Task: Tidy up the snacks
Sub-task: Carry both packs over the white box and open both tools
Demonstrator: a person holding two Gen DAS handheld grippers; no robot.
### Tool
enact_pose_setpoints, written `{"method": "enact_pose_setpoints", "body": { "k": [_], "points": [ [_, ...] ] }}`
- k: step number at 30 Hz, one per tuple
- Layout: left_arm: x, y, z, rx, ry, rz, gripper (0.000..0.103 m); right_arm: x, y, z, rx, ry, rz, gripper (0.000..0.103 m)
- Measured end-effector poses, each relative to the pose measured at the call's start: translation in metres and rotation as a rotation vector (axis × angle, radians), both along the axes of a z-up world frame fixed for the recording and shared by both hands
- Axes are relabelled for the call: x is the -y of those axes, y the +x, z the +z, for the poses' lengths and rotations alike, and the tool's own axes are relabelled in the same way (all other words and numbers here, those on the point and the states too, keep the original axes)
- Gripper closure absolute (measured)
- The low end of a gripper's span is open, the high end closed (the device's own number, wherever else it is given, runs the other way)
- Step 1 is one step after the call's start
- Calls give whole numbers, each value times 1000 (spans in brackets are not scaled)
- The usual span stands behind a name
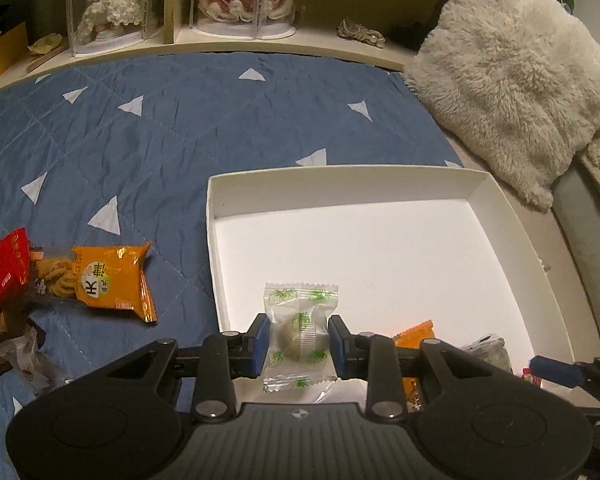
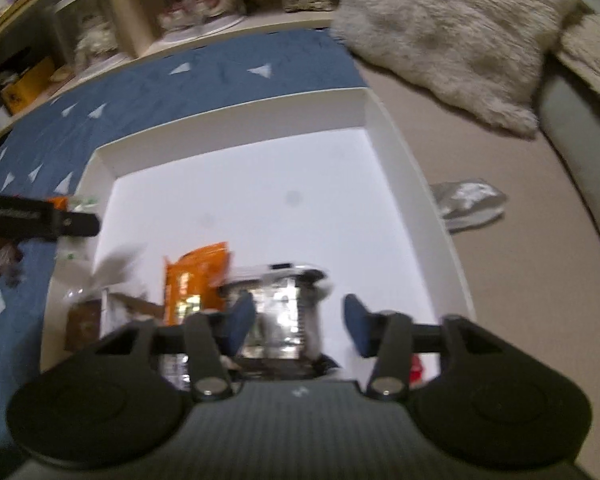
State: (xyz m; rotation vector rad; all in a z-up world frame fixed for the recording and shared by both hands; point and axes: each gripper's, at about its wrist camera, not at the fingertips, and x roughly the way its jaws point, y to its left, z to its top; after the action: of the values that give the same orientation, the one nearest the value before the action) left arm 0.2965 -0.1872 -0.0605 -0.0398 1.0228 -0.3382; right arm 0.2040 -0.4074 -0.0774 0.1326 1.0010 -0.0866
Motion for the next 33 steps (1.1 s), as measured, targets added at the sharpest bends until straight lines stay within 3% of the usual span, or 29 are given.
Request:
{"method": "enact_pose_setpoints", "body": {
  "k": [5, 6, 7, 14, 16, 17, 20, 25, 28, 33],
  "points": [
    [-1, 0, -3, -11, 1, -3, 69, -14, 14, -18, -71, -57, 67, 38],
    [-1, -1, -3, -12, 2, -5, 69, -14, 14, -18, -78, -37, 82, 45],
    [-1, -1, -3, -11, 5, -9, 69, -12, 13, -18, -82, -12, 80, 46],
    [-2, 1, -2, -11, 3, -11, 69, 19, 3, -13, -63, -51, -75, 46],
    [-2, 1, -3, -13, 1, -10, 69, 17, 0, -6, -26, -65, -93, 41],
    [-2, 1, -3, -14, -1, -9, 69, 13, -3, -2, 6, -57, -72, 37],
    [-1, 1, -5, -18, -4, -7, 69, -10, -5, 3, 40, -10, 45, 35],
    [-1, 1, -7, -31, -11, -6, 69, -49, 10, -13, -48, -22, 176, 35],
    [0, 1, -8, -39, -16, -7, 69, -63, 18, -24, -112, -57, 198, 38],
    [1, 2, -7, -32, -9, -7, 69, -60, 16, -19, -108, -122, 136, 46]
  ]
}}
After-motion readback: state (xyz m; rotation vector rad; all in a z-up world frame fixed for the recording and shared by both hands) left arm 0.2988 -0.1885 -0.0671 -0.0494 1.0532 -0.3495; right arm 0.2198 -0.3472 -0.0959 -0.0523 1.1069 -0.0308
